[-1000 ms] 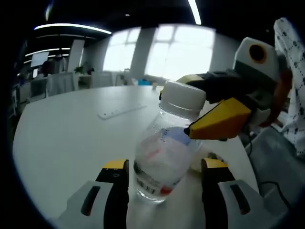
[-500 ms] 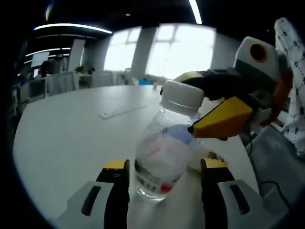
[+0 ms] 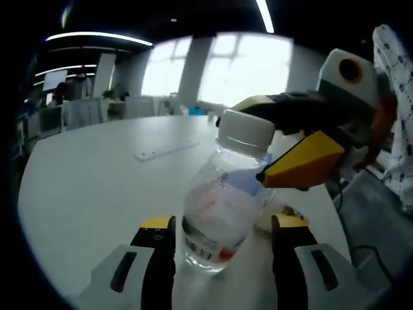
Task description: Arrange the tabletop items into an orderly group along one side of the table until the central work area is clear of visible clutter.
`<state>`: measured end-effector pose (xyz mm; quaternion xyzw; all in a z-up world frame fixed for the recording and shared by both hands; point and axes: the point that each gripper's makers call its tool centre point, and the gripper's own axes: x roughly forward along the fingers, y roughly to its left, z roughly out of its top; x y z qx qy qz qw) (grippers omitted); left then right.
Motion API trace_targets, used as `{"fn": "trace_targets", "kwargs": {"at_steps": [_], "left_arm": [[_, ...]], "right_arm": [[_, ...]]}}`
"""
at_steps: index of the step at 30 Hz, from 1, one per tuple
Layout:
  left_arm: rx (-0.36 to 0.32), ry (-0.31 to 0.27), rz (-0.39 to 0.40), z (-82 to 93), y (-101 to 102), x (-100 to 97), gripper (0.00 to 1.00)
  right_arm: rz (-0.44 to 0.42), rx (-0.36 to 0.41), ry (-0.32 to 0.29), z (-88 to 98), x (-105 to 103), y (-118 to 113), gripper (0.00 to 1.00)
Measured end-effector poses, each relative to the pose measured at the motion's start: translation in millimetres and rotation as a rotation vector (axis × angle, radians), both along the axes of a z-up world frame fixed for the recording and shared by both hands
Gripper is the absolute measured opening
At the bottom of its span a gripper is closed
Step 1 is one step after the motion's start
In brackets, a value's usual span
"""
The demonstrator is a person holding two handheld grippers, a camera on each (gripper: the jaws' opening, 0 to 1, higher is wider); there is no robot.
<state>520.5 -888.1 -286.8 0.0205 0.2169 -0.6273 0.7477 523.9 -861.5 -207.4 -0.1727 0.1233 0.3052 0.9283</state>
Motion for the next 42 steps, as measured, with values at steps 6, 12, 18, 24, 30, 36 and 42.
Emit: {"fn": "trace_targets", "kwargs": {"at_steps": [6,12,18,24,30,36,42], "left_arm": [[-0.001,0.001,-0.001,-0.1,-0.9,0.9,0.56],[0.001,0.001,0.0,-0.2,-0.6,2.5,0.55],[-0.002,0.006,0.006,0.9,-0.2,4.2,0.57],[-0.001,0.008,0.008,1.5,0.4,4.8,0.57],[0.0,0.008,0.01,2.2,1.4,4.5,0.58],[0.002,0.009,0.014,4.8,2.1,3.0,0.6],[0.008,0.006,0.019,7.6,2.9,2.5,0.61]], "right_arm": [[-0.006,0.004,0.005,-0.8,1.8,-1.6,0.27],[-0.005,0.008,0.007,0.1,3.2,-2.8,0.25],[-0.001,0.014,0.006,0.7,3.3,-1.7,0.26],[0.006,0.017,0.013,-0.9,3.4,-0.8,0.32],[0.001,0.019,0.018,-1.7,3.6,-3.2,0.37],[-0.001,0.029,0.017,0.6,3.1,-4.8,0.42],[-0.003,0.036,0.017,3.2,3.1,-7.5,0.44]]}}
